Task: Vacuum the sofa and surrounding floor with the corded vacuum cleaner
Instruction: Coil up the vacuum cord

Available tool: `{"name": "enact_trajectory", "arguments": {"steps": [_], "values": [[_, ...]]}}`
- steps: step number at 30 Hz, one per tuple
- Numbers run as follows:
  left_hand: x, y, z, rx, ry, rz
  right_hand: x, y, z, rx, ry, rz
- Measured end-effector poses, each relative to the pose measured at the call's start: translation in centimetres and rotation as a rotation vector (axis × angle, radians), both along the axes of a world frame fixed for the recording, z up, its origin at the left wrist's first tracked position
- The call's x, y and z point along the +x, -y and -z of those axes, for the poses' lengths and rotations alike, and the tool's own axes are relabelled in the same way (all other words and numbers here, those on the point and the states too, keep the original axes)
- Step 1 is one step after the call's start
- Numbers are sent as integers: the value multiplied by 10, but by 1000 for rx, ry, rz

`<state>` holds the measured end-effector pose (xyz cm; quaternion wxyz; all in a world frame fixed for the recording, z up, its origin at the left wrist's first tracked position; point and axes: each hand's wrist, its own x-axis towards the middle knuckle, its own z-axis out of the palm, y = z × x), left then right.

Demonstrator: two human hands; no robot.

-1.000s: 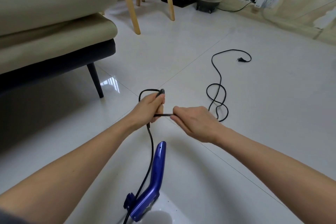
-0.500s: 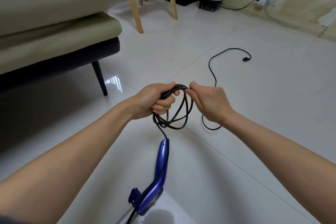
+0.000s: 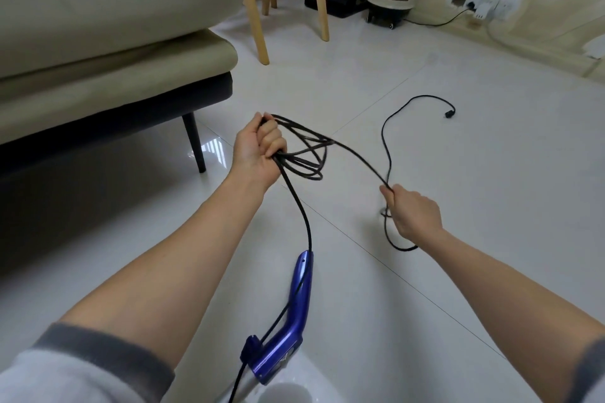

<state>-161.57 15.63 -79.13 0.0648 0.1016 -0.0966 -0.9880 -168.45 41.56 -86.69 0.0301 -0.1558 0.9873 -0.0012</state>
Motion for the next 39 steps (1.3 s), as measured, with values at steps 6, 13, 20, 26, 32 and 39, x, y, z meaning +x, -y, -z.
{"name": "enact_trajectory", "arguments": {"steps": [6, 13, 20, 26, 32, 39], "values": [[-2, 0, 4, -546, 192, 13, 17, 31, -1, 166, 21, -212], [1, -6, 11, -1243, 267, 51, 35, 50, -38, 306, -7, -788], [17, -27, 36, -1851, 124, 386, 40, 58, -43, 282, -26, -925], [16, -36, 45, -1859, 115, 546, 26, 48, -46, 198, -31, -815], [15, 3, 35, -1634, 271, 759, -2, 6, -34, 363, 6, -578], [13, -14, 17, -1323, 353, 1045, 7, 38, -30, 150, -37, -557]]}}
